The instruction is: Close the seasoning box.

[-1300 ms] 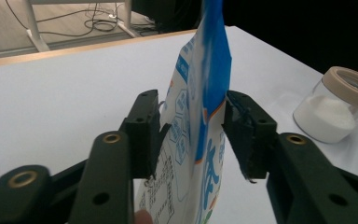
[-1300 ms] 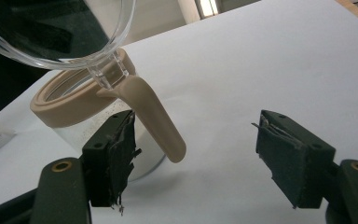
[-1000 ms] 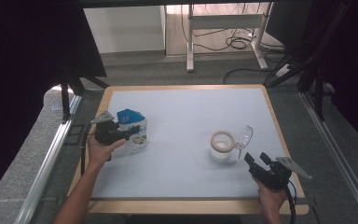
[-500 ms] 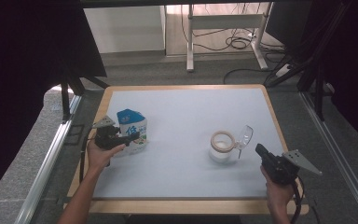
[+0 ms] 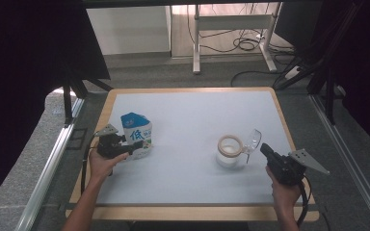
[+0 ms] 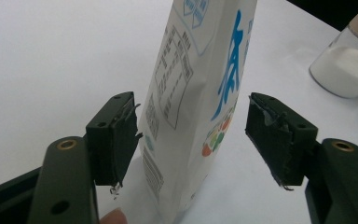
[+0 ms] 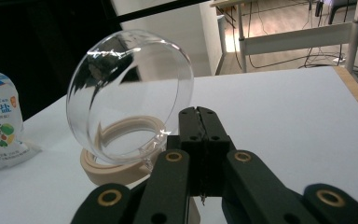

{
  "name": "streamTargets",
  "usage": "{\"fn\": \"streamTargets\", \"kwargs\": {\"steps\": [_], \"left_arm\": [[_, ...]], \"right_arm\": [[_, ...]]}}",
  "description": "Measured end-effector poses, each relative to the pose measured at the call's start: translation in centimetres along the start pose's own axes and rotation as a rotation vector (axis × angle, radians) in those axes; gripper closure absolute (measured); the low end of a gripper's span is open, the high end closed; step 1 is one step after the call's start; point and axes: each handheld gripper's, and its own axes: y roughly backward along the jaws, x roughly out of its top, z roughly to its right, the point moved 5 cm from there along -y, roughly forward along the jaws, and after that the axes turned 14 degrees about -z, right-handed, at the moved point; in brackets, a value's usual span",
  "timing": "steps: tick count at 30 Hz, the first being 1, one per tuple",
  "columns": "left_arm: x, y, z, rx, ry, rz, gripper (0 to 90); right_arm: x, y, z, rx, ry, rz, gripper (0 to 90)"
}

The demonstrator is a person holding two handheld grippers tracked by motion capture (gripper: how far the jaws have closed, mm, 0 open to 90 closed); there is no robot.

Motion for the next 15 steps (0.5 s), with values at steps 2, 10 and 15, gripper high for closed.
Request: {"fn": "streamTargets", "kwargs": {"steps": [2, 10, 15], "left_arm": [[-0.2, -0.1, 0.0, -0.002, 0.005, -0.002, 33.7], [-0.8, -0.8, 0.1, -0.004, 0.007, -0.022, 33.6], [-1.2, -1.1, 0.0, -0.007, 0.013, -0.027, 33.7]], "right_arm": [[0.1, 0.0, 0.0, 0.001, 0.001, 0.004, 89.7], [0.3, -0.1, -0.4, 0.008, 0.006, 0.006, 89.7], [0.4, -0.3, -0.7, 0.011, 0.011, 0.010, 89.7]]}}
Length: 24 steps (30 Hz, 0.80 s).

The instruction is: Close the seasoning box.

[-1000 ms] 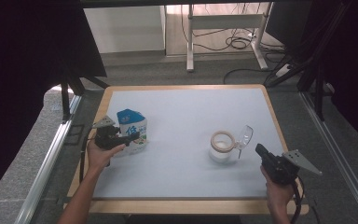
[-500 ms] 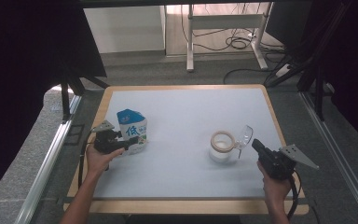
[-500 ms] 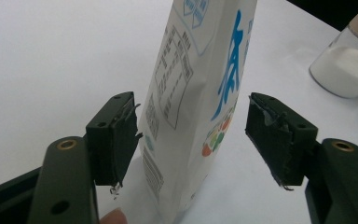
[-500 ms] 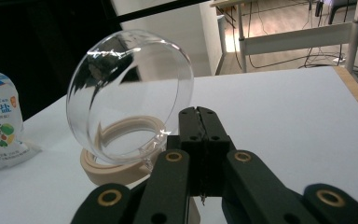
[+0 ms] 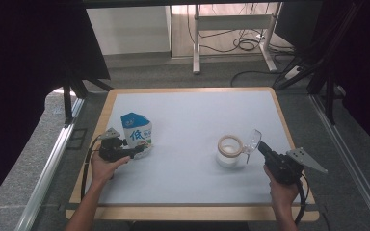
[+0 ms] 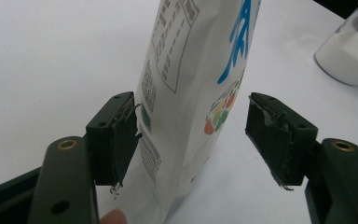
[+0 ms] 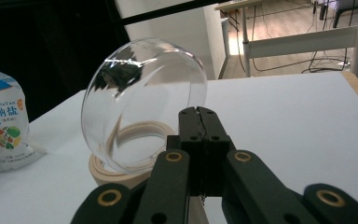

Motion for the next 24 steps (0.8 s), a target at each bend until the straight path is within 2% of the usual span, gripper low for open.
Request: {"fn": "streamTargets", "kwargs": {"steps": [14, 18, 24], "left_arm": [[-0.8, -0.5, -0.2, -0.004, 0.003, -0.019, 33.7], [-1.0, -0.9, -0.1, 0.002, -0.007, -0.033, 33.7], [-1.1, -1.1, 0.0, 0.000, -0.002, -0.033, 33.6]], "right_arm": [[0.5, -0.7, -1.1, 0.012, 0.017, 0.001, 89.6], [0.6, -0.9, -1.5, 0.017, 0.023, 0.001, 89.7], [0.9, -1.5, -2.4, 0.042, 0.036, -0.002, 89.6]]}}
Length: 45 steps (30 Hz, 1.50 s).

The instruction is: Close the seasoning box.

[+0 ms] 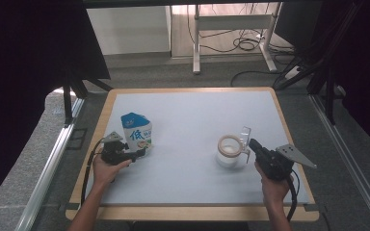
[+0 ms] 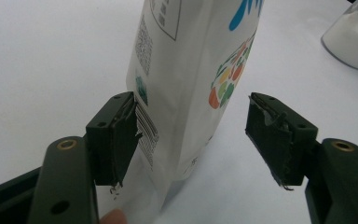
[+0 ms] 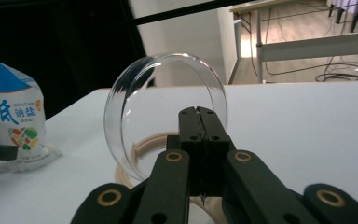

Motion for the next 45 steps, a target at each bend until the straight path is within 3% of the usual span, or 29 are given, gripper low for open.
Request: {"fn": "streamTargets", "kwargs": {"steps": [11, 19, 26, 29, 38, 45], "left_arm": [[-0.5, 0.0, -0.1, 0.004, 0.008, -0.002, 33.6], [-0.9, 0.1, 0.2, 0.023, 0.001, -0.009, 33.6], [-1.6, 0.1, 0.3, 0.014, 0.012, 0.003, 34.1], [-2.0, 0.1, 0.4, 0.010, 0.015, 0.002, 34.6], [-2.7, 0.2, 0.7, 0.029, 0.002, -0.013, 34.7], [-3.1, 0.3, 1.0, 0.032, 0.000, -0.016, 34.7]], "right_arm": [[-0.4, -1.9, -2.3, 0.081, 0.045, -0.070, 89.6], [-0.3, -1.2, -1.8, 0.115, 0.052, -0.069, 89.6], [-0.7, 0.1, 0.1, 0.107, 0.034, -0.060, 88.2], [-1.1, 0.7, 1.1, 0.103, 0.036, -0.072, 82.8], [-3.6, 1.0, 4.8, 0.067, 0.020, -0.148, 59.8], [-5.8, 0.4, 7.1, 0.003, 0.009, -0.215, 52.5]]}}
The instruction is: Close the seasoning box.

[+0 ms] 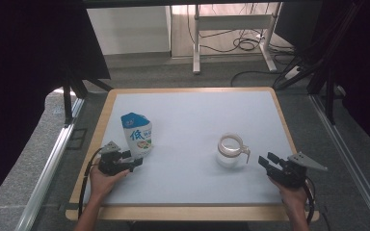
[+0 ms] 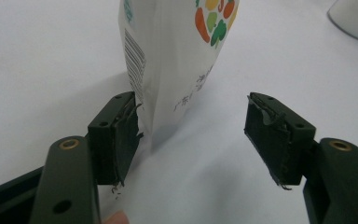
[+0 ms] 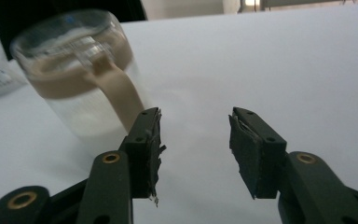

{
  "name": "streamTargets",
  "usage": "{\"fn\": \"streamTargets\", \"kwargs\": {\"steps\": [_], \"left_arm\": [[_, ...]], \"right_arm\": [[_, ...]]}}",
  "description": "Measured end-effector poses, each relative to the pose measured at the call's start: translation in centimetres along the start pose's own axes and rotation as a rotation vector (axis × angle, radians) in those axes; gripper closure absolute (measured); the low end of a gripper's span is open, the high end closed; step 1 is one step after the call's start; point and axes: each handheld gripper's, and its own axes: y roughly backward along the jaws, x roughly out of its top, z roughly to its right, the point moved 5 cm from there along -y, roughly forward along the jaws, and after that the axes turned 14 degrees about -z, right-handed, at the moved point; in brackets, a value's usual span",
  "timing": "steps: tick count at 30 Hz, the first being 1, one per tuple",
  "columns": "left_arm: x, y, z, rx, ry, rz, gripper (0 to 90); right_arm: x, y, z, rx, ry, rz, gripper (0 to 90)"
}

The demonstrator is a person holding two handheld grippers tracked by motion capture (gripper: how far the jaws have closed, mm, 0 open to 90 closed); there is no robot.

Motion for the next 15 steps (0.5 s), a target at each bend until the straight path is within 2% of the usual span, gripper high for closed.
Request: {"fn": "streamTargets", "kwargs": {"steps": [5, 15], "left_arm": [[-0.04, -0.02, 0.08, 0.000, -0.002, -0.002, 34.7], [0.00, -0.09, 0.17, 0.007, -0.007, -0.006, 34.6]], "right_arm": [[-0.70, -0.27, 0.78, -0.013, -0.020, -0.020, 49.9], [-0.62, -0.60, 0.65, -0.013, -0.020, -0.022, 46.5]]}}
